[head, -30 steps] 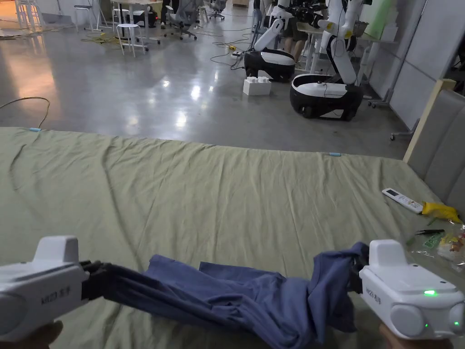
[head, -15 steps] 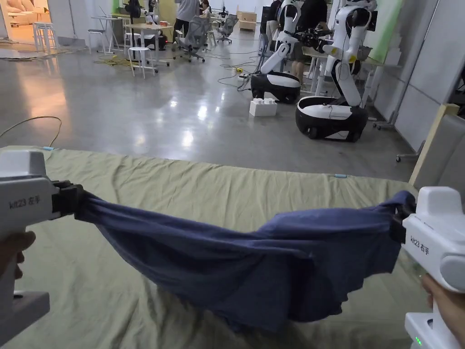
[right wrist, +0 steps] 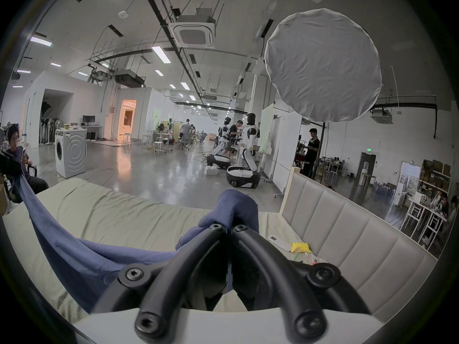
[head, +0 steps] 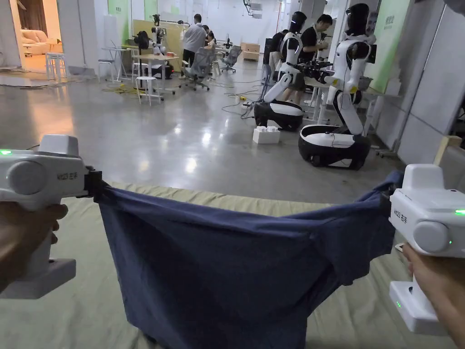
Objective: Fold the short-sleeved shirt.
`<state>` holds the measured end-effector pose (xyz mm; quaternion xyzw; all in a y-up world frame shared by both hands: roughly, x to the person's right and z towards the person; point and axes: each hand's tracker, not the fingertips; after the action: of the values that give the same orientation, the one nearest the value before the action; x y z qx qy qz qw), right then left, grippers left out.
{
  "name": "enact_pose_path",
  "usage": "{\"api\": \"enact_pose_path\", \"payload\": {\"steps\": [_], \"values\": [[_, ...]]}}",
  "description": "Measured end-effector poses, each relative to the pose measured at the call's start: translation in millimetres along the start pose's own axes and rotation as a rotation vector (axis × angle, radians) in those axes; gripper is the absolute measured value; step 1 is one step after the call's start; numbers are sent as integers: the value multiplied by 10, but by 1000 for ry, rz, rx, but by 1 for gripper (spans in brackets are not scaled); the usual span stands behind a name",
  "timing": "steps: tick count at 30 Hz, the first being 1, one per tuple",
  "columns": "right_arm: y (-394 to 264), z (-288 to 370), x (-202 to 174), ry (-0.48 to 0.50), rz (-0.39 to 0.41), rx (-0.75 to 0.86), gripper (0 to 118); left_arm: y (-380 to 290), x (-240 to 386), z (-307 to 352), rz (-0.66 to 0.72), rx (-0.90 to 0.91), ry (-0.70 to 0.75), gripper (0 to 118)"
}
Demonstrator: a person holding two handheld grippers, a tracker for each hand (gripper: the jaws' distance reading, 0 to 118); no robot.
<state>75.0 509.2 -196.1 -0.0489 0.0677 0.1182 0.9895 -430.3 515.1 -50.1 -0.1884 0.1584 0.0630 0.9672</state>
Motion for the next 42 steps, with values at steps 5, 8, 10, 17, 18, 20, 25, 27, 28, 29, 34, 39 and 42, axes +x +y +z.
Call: {"api": "enact_pose_path", "payload": {"steps": [5, 8, 10, 17, 18, 20, 25, 27, 28, 29, 34, 39, 42], "values": [[306, -290, 31, -17, -14, 27, 2, 315, 4, -150, -23, 22, 28, 6], [534, -365, -13, -28, 1, 55, 2, 548, 24, -224, -26, 47, 38, 6], [692, -426, -34, -33, 10, 76, 2, 695, 24, -297, -44, 64, 52, 6], [1054, -520, -78, -60, 13, 135, 2, 1066, 47, -415, -62, 115, 88, 6], [1061, -523, -94, -69, 25, 144, 2, 1076, 38, -433, -64, 119, 88, 6], [1048, -532, -102, -68, 29, 148, 2, 1074, 49, -443, -71, 124, 93, 6], [815, -513, -157, -67, 27, 125, 2, 841, 53, -500, -70, 120, 91, 6], [635, -458, -188, -65, 31, 105, 2, 630, 42, -516, -69, 101, 79, 6], [540, -456, -193, -64, 33, 98, 2, 522, 46, -513, -70, 90, 72, 6], [427, -412, -201, -63, 34, 92, 2, 383, 44, -499, -71, 82, 69, 6], [-200, -226, -152, -35, 40, 20, 2, -360, -95, -454, -38, 14, 49, 6], [-718, 239, -119, -31, 32, -17, 2, -1034, -194, -150, -7, -19, 36, 6], [-959, 550, -106, -22, 39, -30, 2, -1357, -192, 175, -13, -33, 32, 6]]}}
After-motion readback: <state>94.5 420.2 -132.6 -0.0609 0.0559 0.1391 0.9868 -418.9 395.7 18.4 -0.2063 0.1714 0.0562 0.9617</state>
